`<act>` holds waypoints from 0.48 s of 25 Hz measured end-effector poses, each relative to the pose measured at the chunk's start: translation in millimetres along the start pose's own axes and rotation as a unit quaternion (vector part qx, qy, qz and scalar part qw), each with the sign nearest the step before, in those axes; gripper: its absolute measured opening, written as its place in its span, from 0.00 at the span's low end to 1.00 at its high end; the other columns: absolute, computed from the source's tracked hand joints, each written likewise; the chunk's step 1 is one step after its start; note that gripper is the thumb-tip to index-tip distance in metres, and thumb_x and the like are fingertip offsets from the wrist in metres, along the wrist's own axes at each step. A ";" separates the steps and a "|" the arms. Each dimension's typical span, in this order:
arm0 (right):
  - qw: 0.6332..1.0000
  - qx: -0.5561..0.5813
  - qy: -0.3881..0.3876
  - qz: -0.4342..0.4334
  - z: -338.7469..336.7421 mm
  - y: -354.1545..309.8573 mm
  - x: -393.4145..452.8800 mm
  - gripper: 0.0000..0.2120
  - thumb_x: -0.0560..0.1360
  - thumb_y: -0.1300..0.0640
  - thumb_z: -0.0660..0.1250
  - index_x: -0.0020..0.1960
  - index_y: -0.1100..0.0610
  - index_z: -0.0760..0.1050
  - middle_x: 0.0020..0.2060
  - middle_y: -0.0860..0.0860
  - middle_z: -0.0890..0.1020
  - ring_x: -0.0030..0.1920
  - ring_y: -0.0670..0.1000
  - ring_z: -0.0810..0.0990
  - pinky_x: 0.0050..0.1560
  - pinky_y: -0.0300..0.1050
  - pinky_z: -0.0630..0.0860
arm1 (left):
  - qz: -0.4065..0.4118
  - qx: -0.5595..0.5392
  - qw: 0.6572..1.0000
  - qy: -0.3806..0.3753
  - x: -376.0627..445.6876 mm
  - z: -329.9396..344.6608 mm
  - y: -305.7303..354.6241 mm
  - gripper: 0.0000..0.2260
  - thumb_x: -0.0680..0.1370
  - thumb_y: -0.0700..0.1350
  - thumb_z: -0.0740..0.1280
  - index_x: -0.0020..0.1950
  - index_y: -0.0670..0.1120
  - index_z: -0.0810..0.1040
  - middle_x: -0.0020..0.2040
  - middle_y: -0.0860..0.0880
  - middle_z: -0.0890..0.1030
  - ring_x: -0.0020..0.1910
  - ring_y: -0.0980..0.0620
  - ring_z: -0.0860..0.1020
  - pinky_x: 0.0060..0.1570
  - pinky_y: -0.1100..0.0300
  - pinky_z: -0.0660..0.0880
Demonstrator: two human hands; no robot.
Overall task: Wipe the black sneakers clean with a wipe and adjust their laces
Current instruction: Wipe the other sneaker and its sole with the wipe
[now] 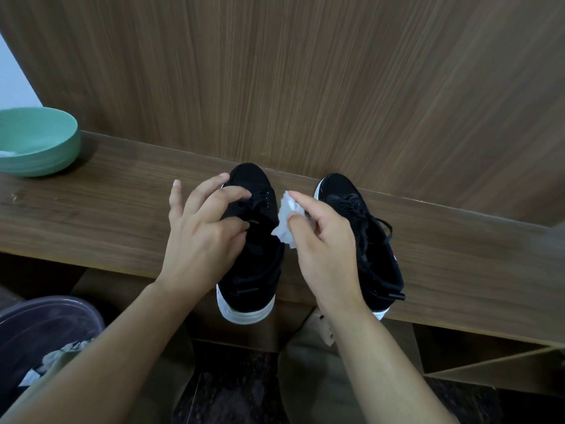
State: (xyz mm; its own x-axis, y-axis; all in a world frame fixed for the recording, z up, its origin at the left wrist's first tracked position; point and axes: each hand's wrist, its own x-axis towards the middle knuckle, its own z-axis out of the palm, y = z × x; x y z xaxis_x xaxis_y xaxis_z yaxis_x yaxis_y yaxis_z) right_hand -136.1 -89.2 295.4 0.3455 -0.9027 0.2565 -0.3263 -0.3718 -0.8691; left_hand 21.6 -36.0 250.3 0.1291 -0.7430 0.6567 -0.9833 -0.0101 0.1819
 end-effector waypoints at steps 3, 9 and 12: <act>1.000 -0.019 0.004 -0.022 4.3 4.0 3.7 0.16 0.77 0.61 0.63 0.64 0.52 0.77 0.50 0.39 0.74 0.51 0.33 0.73 0.50 0.23 0.66 | 0.031 0.006 0.997 0.076 -2.9 5.7 -0.1 0.08 0.72 0.45 0.68 0.35 0.46 0.82 0.57 0.54 0.71 0.65 0.48 0.67 0.65 0.30 0.54; 0.952 -0.237 0.018 -0.195 36.8 14.5 4.0 0.09 0.74 0.57 0.63 0.49 0.52 0.81 0.41 0.47 0.84 0.49 0.47 0.80 0.49 0.44 0.76 | 0.044 0.009 0.990 0.136 -4.6 11.8 1.2 0.07 0.74 0.45 0.67 0.37 0.46 0.82 0.54 0.53 0.71 0.62 0.47 0.69 0.60 0.25 0.57; 0.941 -0.289 0.020 -0.177 40.9 16.7 17.5 0.05 0.73 0.55 0.68 0.46 0.47 0.81 0.38 0.43 0.84 0.57 0.47 0.77 0.60 0.49 0.66 | 0.048 0.015 0.989 0.139 -4.5 12.6 1.0 0.08 0.75 0.46 0.68 0.36 0.46 0.82 0.54 0.53 0.71 0.62 0.46 0.69 0.59 0.25 0.57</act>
State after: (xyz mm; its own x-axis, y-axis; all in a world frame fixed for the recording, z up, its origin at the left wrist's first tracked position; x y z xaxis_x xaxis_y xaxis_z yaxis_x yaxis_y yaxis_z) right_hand -99.6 -102.4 268.1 0.4927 -0.7040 0.5116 -0.6253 -0.6952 -0.3545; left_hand 18.4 -41.1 238.4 0.0621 -0.5287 0.8465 -0.9956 0.0274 0.0901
